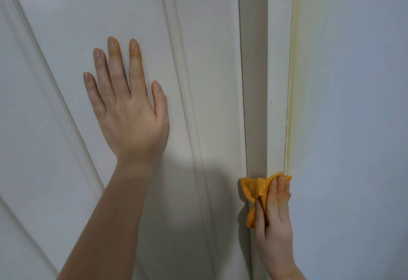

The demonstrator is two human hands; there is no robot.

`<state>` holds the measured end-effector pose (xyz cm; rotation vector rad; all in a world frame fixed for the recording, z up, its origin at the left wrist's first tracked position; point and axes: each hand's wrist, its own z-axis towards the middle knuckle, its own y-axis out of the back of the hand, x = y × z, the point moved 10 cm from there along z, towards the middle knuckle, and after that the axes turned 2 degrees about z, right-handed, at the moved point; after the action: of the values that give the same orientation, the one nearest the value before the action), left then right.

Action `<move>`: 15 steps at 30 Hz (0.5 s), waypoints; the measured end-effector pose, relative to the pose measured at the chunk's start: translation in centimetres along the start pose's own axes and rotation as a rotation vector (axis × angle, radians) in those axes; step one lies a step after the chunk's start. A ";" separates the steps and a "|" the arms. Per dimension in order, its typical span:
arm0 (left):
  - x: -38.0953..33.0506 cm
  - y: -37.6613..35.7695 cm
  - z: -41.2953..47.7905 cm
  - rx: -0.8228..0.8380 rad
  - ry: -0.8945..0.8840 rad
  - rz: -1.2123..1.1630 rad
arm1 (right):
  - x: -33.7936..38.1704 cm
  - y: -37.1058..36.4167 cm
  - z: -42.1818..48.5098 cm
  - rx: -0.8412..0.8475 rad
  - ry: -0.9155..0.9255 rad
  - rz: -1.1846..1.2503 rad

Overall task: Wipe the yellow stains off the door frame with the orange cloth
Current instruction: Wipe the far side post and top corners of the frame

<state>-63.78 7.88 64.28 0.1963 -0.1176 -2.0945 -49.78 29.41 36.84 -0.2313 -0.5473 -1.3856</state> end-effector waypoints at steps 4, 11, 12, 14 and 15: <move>0.0 0.0 0.0 -0.012 0.000 -0.004 | 1.5 0.4 2.1 -0.030 0.073 -0.032; 0.1 0.1 0.2 -0.005 0.007 -0.031 | 6.9 1.4 11.2 -0.081 0.223 -0.096; 0.2 0.1 0.2 -0.003 0.009 -0.037 | 7.3 1.5 12.3 -0.083 0.230 -0.117; 0.2 0.1 0.3 0.006 0.011 -0.052 | 8.4 1.8 14.5 -0.092 0.248 -0.153; 0.2 0.0 0.4 0.016 0.008 -0.058 | 9.0 1.9 15.7 -0.093 0.257 -0.167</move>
<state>-63.95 7.71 64.63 0.2201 -0.1252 -2.1513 -50.82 29.25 55.01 -0.0808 -0.2937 -1.5772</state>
